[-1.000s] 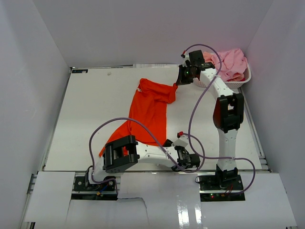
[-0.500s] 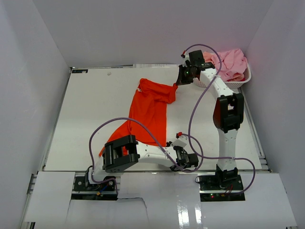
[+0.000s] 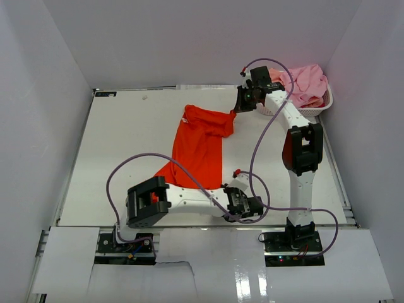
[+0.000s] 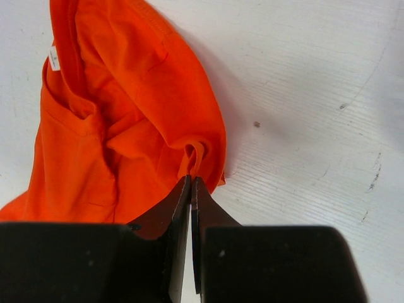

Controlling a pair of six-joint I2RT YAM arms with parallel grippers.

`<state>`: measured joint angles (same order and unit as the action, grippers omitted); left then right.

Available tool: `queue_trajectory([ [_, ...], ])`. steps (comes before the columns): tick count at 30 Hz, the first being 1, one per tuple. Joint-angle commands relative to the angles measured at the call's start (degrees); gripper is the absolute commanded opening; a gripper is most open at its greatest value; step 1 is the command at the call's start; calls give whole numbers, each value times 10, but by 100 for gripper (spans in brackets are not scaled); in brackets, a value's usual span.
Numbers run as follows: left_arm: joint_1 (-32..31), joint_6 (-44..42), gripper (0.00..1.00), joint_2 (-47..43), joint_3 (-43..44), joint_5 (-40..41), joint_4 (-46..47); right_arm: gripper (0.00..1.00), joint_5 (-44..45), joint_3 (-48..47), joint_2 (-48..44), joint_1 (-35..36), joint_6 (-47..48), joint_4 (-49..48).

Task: Fold and stack the t-shirts
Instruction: Flatten out the tshirt

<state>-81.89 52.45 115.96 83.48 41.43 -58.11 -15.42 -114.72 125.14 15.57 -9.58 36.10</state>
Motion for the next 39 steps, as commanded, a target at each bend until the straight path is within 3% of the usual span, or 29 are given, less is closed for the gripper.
queue_trajectory([
  [1,1,-18,0,-158,62,-5,0,8,7,-25,-1,-9,9,0],
  [6,42,-68,0,-313,152,-9,-37,8,3,-34,-6,-30,-3,10],
  [9,62,-88,0,-352,217,17,-93,8,4,-27,-32,-35,-13,15],
  [15,109,-120,0,-396,274,48,-147,8,14,-3,-117,-37,-37,-13],
  [24,174,-175,0,-412,309,60,-156,8,-27,-132,-140,-99,-77,28],
  [28,211,-209,0,-412,310,62,-141,8,-60,-57,-203,-113,-95,-43],
  [31,265,-262,0,-411,310,31,-100,8,-69,-66,-231,-124,-105,-45],
  [35,359,-315,0,-398,298,-69,-44,8,-90,-83,-255,-135,-105,-20],
  [39,512,-357,0,-393,247,-202,22,8,-99,-29,-309,-136,-92,-23],
])
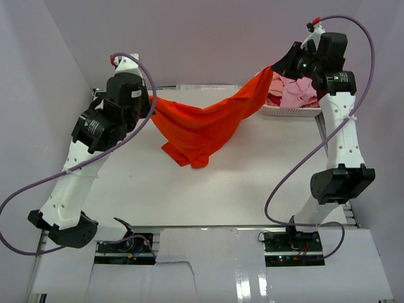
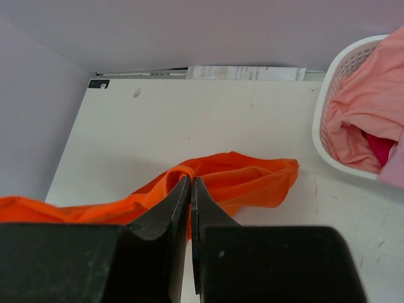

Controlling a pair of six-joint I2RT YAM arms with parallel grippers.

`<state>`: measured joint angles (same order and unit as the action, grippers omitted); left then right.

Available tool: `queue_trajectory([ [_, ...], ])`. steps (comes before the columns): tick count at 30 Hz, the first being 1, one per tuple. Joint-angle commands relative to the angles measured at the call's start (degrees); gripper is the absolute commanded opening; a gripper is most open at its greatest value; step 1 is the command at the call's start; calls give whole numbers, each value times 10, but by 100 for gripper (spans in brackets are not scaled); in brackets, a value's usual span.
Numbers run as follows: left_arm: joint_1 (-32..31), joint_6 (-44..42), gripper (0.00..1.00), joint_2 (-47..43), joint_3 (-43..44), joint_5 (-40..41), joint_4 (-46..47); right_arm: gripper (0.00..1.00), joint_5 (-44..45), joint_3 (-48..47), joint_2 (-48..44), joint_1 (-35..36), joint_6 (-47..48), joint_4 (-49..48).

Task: Fold and stack the t-shirts
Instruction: Flatten out the tshirt

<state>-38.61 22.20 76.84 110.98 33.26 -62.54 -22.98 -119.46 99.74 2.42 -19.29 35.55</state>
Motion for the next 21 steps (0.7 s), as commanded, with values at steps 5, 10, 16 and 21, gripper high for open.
queue_trajectory([
  [5,246,-78,0,24,-72,-288,133,8,13,108,-144,-6,20,-22],
  [10,312,-59,0,79,-74,-352,175,8,13,186,-189,-15,28,-19],
  [16,345,-41,0,143,-11,-384,195,8,5,109,-154,-37,34,16],
  [21,346,-40,0,148,86,-400,183,8,-41,71,-169,-36,30,8],
])
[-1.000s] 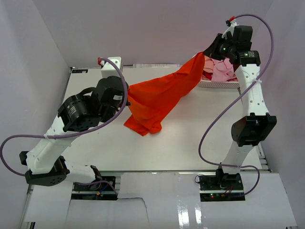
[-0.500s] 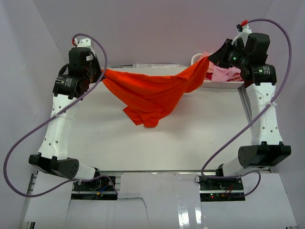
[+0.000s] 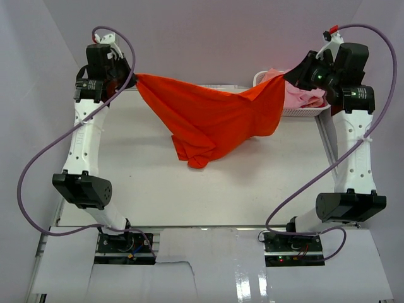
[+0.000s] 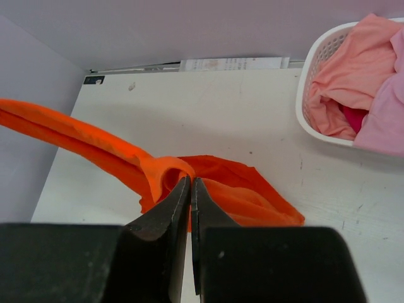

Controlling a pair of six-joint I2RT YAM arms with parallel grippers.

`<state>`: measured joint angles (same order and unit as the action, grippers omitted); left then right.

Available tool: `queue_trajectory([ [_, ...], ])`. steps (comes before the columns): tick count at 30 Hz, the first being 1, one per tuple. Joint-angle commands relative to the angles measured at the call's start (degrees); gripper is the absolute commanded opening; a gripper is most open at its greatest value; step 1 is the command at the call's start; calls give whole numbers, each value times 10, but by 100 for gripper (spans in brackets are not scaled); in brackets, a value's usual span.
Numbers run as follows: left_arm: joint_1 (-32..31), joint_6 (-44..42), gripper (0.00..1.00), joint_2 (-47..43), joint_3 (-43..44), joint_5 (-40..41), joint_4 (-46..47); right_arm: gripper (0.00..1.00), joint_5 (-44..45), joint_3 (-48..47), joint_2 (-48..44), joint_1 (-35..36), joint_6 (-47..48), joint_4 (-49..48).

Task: Fold and stack the t-shirts
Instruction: Flatten out the tshirt

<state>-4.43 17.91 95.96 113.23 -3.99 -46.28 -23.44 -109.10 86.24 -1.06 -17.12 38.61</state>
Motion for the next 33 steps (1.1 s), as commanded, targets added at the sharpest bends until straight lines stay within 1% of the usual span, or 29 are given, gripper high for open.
queue_trajectory([
  [1,3,2,0,-50,69,-31,21,8,-49,-28,-42,-1,11,-24],
  [4,4,-4,0,-89,76,-37,27,8,-83,-31,-77,-1,27,-19],
  [6,4,-5,0,-109,74,-28,25,8,-99,-52,-100,-1,33,-6],
  [9,4,-4,0,-154,60,-9,20,8,-149,-92,-133,-1,28,1],
  [12,3,6,0,-209,28,4,2,8,-169,-95,-197,-1,12,-24],
  [14,4,13,0,-223,12,23,-14,8,-174,-86,-222,-1,4,-41],
  [15,3,19,0,-233,-2,31,-21,8,-186,-83,-234,-1,-1,-51],
  [16,3,21,0,-243,-20,57,-20,8,-187,-81,-255,-1,-6,-66],
  [17,3,23,0,-265,-61,68,-19,8,-190,-82,-265,-2,-10,-72],
  [20,3,30,0,-292,-127,87,-19,8,-199,-109,-293,-2,-21,-87],
  [22,3,46,0,-327,-160,87,-18,8,-217,-131,-309,-3,-32,-103],
  [23,3,52,0,-340,-193,80,-18,8,-221,-134,-316,-4,-46,-109],
  [26,4,70,0,-403,-243,78,-19,8,-230,-131,-348,-13,-63,-135],
  [27,3,73,0,-442,-272,85,-21,8,-233,-125,-356,-19,-72,-141],
  [29,3,83,0,-485,-295,101,-23,8,-239,-98,-383,-30,-84,-171],
  [30,3,83,0,-522,-309,103,-26,8,-240,-87,-399,-33,-89,-179],
  [33,4,83,0,-556,-291,109,-57,8,-245,-78,-413,-40,-95,-185],
])
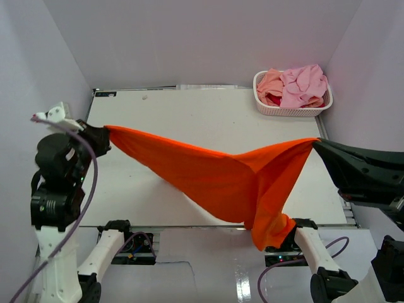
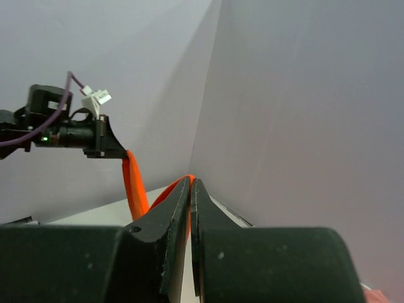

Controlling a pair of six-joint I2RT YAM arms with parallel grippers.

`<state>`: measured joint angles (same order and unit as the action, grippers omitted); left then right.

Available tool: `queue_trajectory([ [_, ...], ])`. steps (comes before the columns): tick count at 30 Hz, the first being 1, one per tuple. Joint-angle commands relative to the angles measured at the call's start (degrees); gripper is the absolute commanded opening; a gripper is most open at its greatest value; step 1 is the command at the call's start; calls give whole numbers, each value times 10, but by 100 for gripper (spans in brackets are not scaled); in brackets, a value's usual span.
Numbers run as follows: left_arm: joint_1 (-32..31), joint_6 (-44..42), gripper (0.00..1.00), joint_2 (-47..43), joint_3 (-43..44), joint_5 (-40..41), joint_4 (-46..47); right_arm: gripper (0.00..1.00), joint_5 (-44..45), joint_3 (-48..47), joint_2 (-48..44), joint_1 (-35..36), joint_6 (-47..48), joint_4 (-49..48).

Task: Fold and stack the t-shirts
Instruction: Flatten out the tshirt

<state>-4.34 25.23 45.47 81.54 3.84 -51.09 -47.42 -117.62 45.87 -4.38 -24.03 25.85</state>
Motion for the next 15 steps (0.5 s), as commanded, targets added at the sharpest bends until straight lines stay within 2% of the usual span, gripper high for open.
queue_trajectory([
  [1,2,8,0,-67,34,29,-17,8,-7,7,-12,-7,-30,-58],
  [4,3,7,0,-84,73,10,-56,8,-21,17,-30,-7,-60,-73],
  [5,2,9,0,-86,79,3,-66,8,-27,34,-40,-7,-74,-85],
  [6,2,14,0,-89,82,-4,-88,8,-28,92,-66,-7,-89,-105],
  [8,2,25,0,-114,47,-15,-99,8,-25,157,-89,-6,-118,-108],
  [9,2,38,0,-128,22,-17,-97,8,-19,226,-111,-1,-122,-107],
  [12,2,51,0,-179,-72,-24,-80,8,3,318,-147,17,-106,-98],
  [15,3,60,0,-210,-115,-22,-81,8,21,338,-170,27,-84,-56],
])
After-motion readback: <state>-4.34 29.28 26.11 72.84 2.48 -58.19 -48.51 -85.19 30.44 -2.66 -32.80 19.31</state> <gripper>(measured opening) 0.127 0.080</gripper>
